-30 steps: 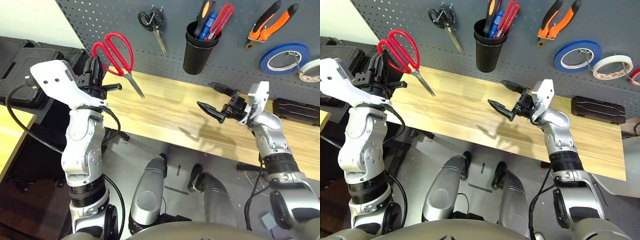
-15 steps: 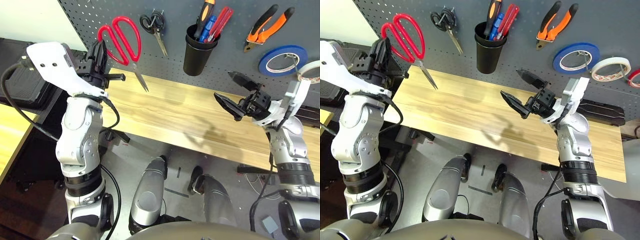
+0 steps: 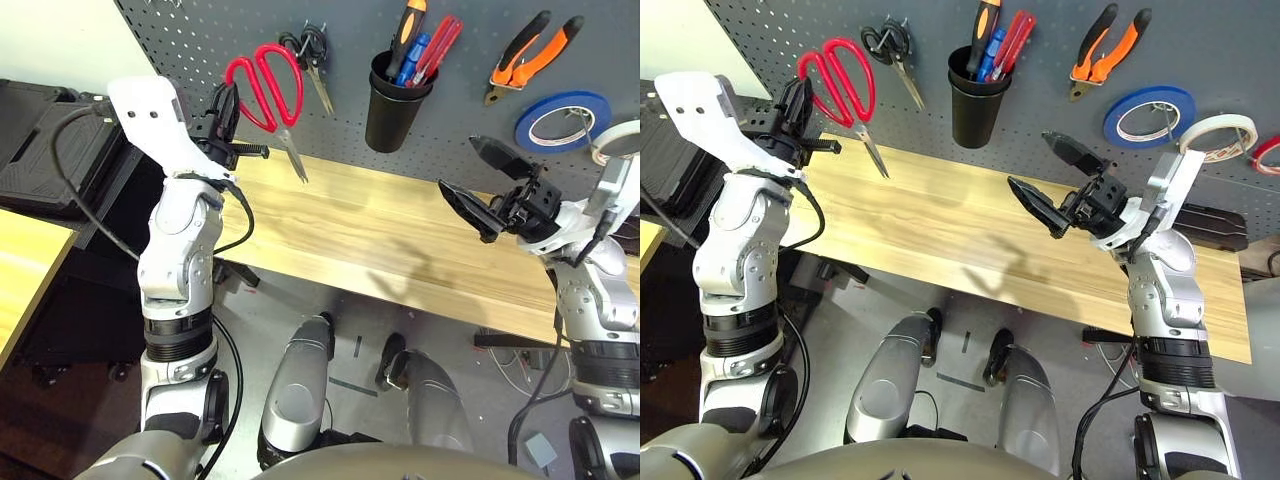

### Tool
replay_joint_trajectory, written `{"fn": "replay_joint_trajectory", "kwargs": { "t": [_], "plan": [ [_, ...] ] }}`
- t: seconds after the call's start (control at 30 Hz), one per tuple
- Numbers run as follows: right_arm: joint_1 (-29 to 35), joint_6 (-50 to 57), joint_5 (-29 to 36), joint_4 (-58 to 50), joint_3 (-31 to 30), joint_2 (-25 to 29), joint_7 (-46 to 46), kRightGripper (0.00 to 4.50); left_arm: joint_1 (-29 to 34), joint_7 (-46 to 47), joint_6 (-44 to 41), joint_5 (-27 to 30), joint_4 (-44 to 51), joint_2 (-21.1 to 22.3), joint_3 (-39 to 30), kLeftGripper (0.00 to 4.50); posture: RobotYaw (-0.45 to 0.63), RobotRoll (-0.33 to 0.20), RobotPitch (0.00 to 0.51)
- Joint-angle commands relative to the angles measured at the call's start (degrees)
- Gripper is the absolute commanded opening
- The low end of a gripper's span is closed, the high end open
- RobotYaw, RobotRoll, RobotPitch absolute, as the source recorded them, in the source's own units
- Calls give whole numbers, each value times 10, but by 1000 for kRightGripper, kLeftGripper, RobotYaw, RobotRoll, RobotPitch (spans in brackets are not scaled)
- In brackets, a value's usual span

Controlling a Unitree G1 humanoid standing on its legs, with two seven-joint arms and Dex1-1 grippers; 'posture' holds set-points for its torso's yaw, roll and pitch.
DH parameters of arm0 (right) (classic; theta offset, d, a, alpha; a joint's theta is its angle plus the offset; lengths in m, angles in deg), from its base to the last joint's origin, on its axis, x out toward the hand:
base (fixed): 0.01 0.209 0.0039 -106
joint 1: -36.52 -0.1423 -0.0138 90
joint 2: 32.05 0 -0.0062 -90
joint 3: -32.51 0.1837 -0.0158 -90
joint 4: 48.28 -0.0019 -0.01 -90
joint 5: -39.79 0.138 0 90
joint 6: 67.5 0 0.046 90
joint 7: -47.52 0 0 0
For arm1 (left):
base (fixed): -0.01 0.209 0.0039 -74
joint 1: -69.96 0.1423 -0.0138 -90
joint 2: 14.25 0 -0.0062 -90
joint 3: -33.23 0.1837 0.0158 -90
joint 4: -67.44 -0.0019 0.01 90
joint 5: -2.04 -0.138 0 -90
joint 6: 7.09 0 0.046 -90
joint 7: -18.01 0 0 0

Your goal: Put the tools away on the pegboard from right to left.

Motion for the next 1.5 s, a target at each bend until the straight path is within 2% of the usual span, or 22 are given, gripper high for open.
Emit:
{"fn": "replay_joint_trajectory", "kwargs": {
  "t": [0.03, 0.33, 0.63, 0.93, 1.07, 1.17, 1.43, 1.47, 1.5],
  "plan": [
    [10, -6, -4, 3, 0, -3, 2, 4500, -15, -6, 38, -16, -48, 0, 6, 15, 281, 0, 224],
    [11, -14, -15, 17, 2, -5, 3, 4500, -64, -18, 101, -29, -158, -2, 6, 15, 275, 0, 218],
    [-2, -40, -33, 44, -1, -15, -1, 4500, -114, -30, 154, -40, -284, 5, 3, 15, 262, 0, 190],
    [-11, -61, -51, 64, -13, -25, -5, 4500, -203, -56, 226, -58, -489, 10, 9, 15, 256, 0, 182],
    [-15, -70, -59, 73, -17, -29, -10, 4500, -215, -60, 246, -76, -545, 15, 18, 15, 246, 0, 184],
    [-11, -76, -67, 74, -19, -34, -19, 4500, -191, -68, 235, -75, -527, 14, 20, 1050, 240, 0, 188],
    [3, -113, -120, 128, -14, -43, -69, 4500, -21, -135, 204, -48, -336, 26, 30, 4147, 248, 0, 203],
    [5, -118, -135, 145, -12, -43, -86, 4500, 11, -146, 196, -43, -300, 31, 31, 4490, 251, 0, 205],
    [7, -121, -145, 156, -11, -42, -98, 4500, 33, -153, 189, -40, -274, 34, 31, 4490, 251, 0, 205]
  ]
}}
